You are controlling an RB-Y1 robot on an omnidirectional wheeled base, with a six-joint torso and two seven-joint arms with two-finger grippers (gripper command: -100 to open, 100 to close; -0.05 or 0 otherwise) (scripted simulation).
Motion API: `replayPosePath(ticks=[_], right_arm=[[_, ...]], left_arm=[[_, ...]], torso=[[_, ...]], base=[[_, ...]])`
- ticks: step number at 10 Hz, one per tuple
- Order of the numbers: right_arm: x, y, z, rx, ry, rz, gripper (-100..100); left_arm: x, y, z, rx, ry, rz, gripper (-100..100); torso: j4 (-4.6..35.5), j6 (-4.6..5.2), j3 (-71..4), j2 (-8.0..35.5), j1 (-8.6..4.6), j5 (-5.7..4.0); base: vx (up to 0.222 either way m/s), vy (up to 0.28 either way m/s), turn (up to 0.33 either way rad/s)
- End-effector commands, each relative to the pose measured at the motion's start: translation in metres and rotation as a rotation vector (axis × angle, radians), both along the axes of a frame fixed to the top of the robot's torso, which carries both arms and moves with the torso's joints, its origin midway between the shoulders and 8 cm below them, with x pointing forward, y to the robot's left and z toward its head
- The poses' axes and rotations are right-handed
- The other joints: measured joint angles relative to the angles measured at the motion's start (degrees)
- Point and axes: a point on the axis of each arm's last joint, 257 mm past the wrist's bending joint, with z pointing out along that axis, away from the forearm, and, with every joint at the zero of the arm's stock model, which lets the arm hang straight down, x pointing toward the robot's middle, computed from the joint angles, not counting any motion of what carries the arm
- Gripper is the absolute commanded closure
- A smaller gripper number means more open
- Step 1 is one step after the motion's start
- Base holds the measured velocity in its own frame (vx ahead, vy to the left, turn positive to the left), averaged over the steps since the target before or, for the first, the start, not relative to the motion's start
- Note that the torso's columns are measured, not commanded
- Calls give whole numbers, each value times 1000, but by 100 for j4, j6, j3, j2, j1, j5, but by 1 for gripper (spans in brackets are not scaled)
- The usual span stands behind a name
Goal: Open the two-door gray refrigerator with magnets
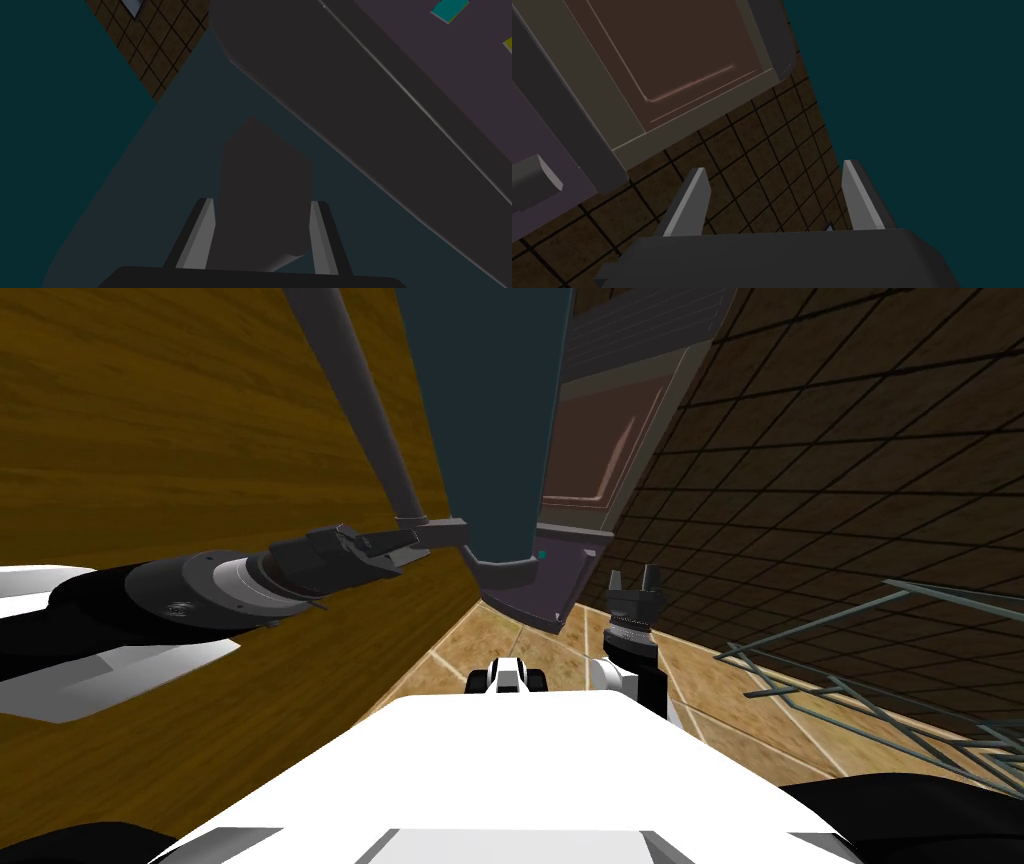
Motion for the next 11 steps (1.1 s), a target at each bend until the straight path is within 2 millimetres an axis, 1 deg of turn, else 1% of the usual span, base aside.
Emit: replayPosePath(ticks=[1,2,3,5,6,7,8,9,10,11], right_arm=[[0,0,0,0,0,0,0],[0,0,0,0,0,0,0],[0,0,0,0,0,0,0],[0,0,0,0,0,0,0],[0,0,0,0,0,0,0],[0,0,0,0,0,0,0],[0,0,0,0,0,0,0],[0,0,0,0,0,0,0],[0,0,0,0,0,0,0],[0,0,0,0,0,0,0]], left_arm=[[-4,9,8,-16,-15,-11,100],[-4,10,5,-17,-5,-9,100],[-7,13,15,-28,-33,-19,100],[-11,13,11,-32,-19,-34,100],[-13,8,6,-26,-8,-45,100],[-20,0,7,-26,-9,-80,100],[-20,0,7,-26,-9,-80,100],[-25,-6,7,-27,-10,-109,100],[-25,-6,7,-27,-10,-109,100],[-30,-12,8,-28,-10,-138,100]], torso=[[21,1,-13,6,32,-3],[22,0,-4,17,10,-5],[7,-1,9,13,-45,-16],[27,4,-7,17,-31,-27],[27,6,-2,23,-60,-35],[14,4,21,32,-68,-29],[19,4,23,33,6,-8],[20,2,20,34,25,7],[19,-1,28,43,36,10],[20,-3,20,32,11,2]], base=[[-40,234,-51],[-21,101,-14],[-18,160,-47],[-6,118,-22],[-18,29,22],[21,190,-30],[22,208,-42],[-16,253,-43],[32,249,-42],[55,253,-45]])
